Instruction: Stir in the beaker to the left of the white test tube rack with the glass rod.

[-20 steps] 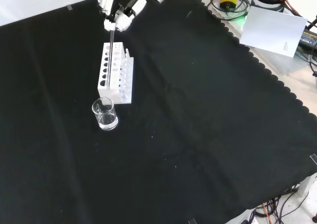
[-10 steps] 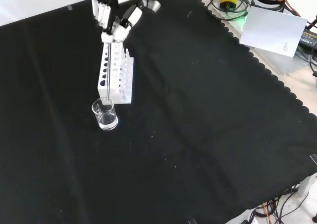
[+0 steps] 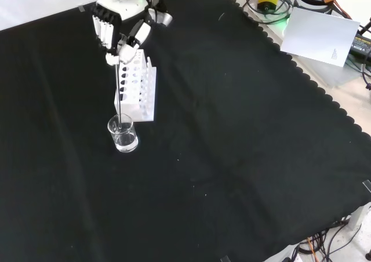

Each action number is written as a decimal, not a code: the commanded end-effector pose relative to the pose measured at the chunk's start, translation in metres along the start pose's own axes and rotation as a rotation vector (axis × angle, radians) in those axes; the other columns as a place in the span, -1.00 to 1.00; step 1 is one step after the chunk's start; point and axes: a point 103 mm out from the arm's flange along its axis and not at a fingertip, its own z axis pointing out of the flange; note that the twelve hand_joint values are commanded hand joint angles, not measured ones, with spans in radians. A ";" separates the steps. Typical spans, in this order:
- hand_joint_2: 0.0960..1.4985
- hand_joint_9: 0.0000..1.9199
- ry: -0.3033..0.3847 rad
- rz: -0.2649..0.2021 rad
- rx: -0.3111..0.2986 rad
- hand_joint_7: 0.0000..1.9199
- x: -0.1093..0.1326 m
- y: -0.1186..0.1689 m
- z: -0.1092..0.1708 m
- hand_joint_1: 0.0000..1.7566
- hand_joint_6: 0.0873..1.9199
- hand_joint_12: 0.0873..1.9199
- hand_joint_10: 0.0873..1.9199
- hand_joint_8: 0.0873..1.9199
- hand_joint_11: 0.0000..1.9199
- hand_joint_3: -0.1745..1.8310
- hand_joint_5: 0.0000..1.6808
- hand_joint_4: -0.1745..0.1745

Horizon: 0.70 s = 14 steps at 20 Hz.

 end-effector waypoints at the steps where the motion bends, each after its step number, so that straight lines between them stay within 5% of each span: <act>1: 0.44 0.89 0.010 0.011 0.013 0.24 -0.014 0.003 0.006 0.49 -1.00 -0.01 -0.37 -0.01 0.60 -1.00 0.57 -1.00; 14: 0.44 0.89 0.009 0.018 0.064 0.24 -0.025 0.009 0.032 0.49 -1.00 -0.01 -0.37 -0.01 0.60 -1.00 0.57 -1.00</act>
